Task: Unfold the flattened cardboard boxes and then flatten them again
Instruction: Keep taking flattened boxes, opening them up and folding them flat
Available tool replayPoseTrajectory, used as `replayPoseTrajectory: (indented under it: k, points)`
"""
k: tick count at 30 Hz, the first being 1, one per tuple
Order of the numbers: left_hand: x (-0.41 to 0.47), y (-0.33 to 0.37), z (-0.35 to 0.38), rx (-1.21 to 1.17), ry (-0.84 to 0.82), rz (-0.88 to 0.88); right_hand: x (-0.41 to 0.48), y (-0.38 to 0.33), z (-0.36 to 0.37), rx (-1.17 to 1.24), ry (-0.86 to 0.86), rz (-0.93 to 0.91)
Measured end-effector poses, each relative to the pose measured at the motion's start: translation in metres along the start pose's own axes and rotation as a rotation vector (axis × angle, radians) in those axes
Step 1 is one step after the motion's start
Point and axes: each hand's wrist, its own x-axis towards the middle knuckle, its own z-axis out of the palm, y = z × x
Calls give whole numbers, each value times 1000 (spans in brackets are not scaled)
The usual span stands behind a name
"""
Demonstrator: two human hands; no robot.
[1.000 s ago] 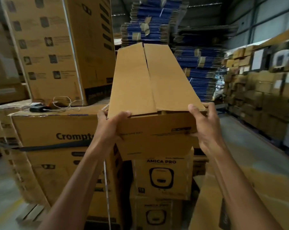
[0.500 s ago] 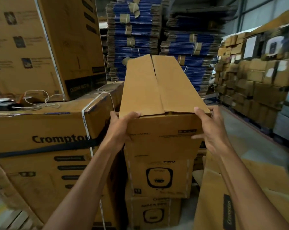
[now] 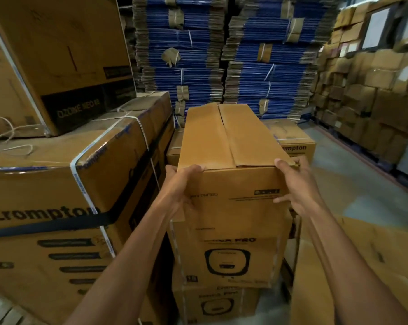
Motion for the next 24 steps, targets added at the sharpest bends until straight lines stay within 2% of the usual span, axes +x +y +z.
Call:
replayPoseTrajectory:
  k: [10,15,17,20,22,24]
  points:
    - [57,10,4,8,-42,-42,30,-2,24,-57,17,-5]
    - [65,11,-10,146,-125,-33,22,23,35,86,76,10]
    - [68,13,-13,425,-36,99,15,41,41,203,141,6]
    - [67,20,-3,816,90,533,-6,85,60,280,317,69]
    - [62,27,15,954,9,755,-24,120,78,293,400,185]
    - [61,34,34,1064,-73,841,-36,151,95,360,298,384]
